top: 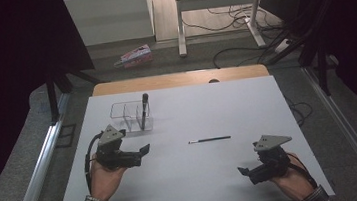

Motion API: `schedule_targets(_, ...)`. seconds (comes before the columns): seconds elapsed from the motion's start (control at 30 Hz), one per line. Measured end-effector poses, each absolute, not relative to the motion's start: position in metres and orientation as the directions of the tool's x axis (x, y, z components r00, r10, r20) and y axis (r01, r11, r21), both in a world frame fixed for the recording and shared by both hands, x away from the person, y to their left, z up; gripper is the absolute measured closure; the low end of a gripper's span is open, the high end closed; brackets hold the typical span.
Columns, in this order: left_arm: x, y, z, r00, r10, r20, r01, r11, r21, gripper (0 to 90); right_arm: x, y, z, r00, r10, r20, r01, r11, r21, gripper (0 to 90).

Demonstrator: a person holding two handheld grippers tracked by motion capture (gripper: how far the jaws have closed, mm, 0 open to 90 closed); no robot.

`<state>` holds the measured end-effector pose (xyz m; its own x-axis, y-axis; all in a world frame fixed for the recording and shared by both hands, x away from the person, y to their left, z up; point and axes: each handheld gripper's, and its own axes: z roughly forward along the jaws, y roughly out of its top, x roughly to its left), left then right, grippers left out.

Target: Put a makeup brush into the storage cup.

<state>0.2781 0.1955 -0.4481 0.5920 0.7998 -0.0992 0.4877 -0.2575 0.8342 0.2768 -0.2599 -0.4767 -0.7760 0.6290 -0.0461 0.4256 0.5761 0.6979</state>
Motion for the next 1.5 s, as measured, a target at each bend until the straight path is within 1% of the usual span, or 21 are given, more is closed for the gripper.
schedule_targets(0.43, 0.261, 0.201, -0.453, 0.589, 0.8, -0.117, 0.5, -0.246, 0.83, 0.6, 0.277, -0.263, -0.474, -0.763, 0.646, -0.017, 0.439, 0.537, 0.72, 0.1)
schedule_targets(0.87, 0.245, 0.202, -0.464, 0.58, 0.805, -0.122, 0.525, -0.255, 0.812, 1.0, 0.276, -0.261, -0.475, -0.764, 0.645, -0.024, 0.441, 0.548, 0.71, 0.0)
schedule_targets(1.17, 0.233, 0.2, -0.471, 0.585, 0.807, -0.085, 0.527, -0.298, 0.796, 1.3, 0.276, -0.26, -0.475, -0.763, 0.645, -0.04, 0.434, 0.556, 0.709, 0.0)
schedule_targets(1.5, 0.226, 0.2, -0.481, 0.58, 0.813, -0.055, 0.543, -0.335, 0.77, 1.6, 0.276, -0.261, -0.475, -0.764, 0.644, -0.036, 0.432, 0.553, 0.712, 0.0)
